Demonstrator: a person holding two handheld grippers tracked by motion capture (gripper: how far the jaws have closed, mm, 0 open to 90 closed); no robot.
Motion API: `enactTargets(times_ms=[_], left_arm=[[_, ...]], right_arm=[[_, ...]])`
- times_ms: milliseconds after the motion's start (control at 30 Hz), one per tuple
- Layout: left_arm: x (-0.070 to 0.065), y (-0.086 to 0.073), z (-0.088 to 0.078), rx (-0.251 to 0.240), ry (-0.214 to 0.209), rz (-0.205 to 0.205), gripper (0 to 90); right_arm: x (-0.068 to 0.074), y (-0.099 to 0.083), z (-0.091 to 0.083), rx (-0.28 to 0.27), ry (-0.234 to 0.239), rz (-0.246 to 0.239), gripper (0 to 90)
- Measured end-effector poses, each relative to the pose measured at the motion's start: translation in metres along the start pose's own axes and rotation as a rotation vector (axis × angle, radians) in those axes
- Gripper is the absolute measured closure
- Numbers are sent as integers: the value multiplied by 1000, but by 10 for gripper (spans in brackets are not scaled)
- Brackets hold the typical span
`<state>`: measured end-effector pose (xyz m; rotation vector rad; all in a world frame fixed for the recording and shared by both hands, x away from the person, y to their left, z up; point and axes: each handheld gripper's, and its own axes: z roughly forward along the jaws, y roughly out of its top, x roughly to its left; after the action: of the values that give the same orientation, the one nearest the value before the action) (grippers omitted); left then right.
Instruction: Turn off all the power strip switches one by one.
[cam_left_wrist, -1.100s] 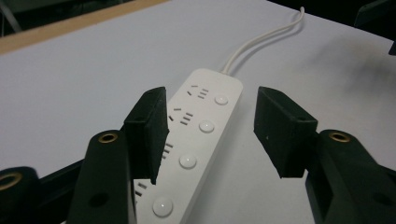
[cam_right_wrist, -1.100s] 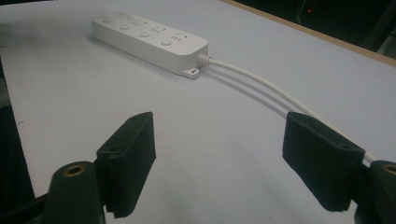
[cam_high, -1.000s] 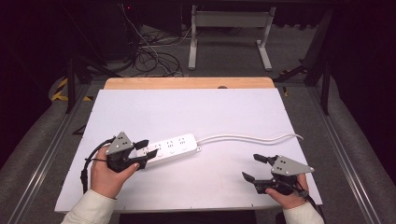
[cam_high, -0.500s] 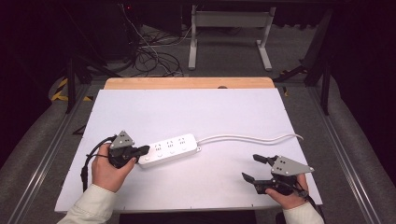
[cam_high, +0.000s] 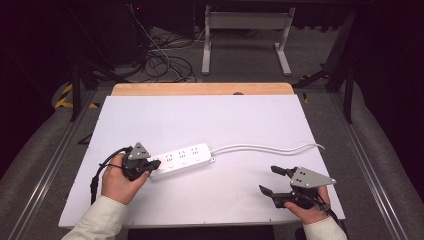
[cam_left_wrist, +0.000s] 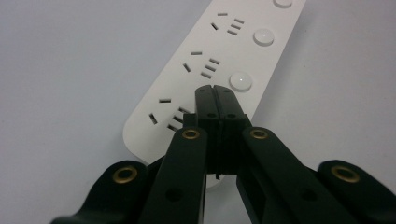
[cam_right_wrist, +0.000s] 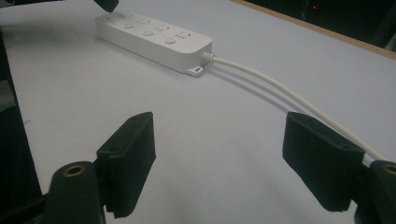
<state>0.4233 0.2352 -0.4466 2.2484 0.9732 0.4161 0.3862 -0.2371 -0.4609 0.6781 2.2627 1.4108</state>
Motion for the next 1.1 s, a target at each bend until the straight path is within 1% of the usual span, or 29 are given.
enactTargets(times_ms=[33,67,100,167,233,267,433,500,533,633,700,733,767,867,967,1100], left_arm=[[0,0,0,0,0,0,900],[0,0,1,7,-13,2,900],[0,0,1,7,-13,2,900],[-1,0,3,28,-15,9,900],[-1,-1,4,39,-3,11,900],[-1,-1,5,38,2,12,900],[0,-1,5,40,0,5,900],[1,-2,5,37,-1,0,900],[1,-3,6,36,-10,-10,900],[1,-3,6,39,-2,-10,900],[0,-4,7,33,-9,-20,900],[1,-4,7,32,-6,-12,900],[2,-5,7,28,-20,-28,900],[2,-5,7,22,-30,-39,900],[1,-5,8,19,-22,-35,900],[2,-6,8,13,-28,-38,900]], right_arm=[[0,0,0,0,0,0,264],[0,0,0,0,0,-1,263],[0,0,0,1,0,-2,263],[0,0,0,1,1,-2,262],[0,0,0,0,1,-2,262],[0,0,0,-2,3,-2,262],[0,0,0,-2,5,-4,261],[1,0,0,-1,4,-6,261],[1,0,-1,-1,3,-6,261],[1,1,-1,-5,5,-5,261],[1,0,-1,-2,5,-7,261],[1,0,-1,-2,4,-7,261],[1,0,-1,-4,6,-6,261],[1,0,-1,-5,6,-6,261],[1,0,-1,-4,8,-7,261],[1,1,-2,-6,8,-7,261]])
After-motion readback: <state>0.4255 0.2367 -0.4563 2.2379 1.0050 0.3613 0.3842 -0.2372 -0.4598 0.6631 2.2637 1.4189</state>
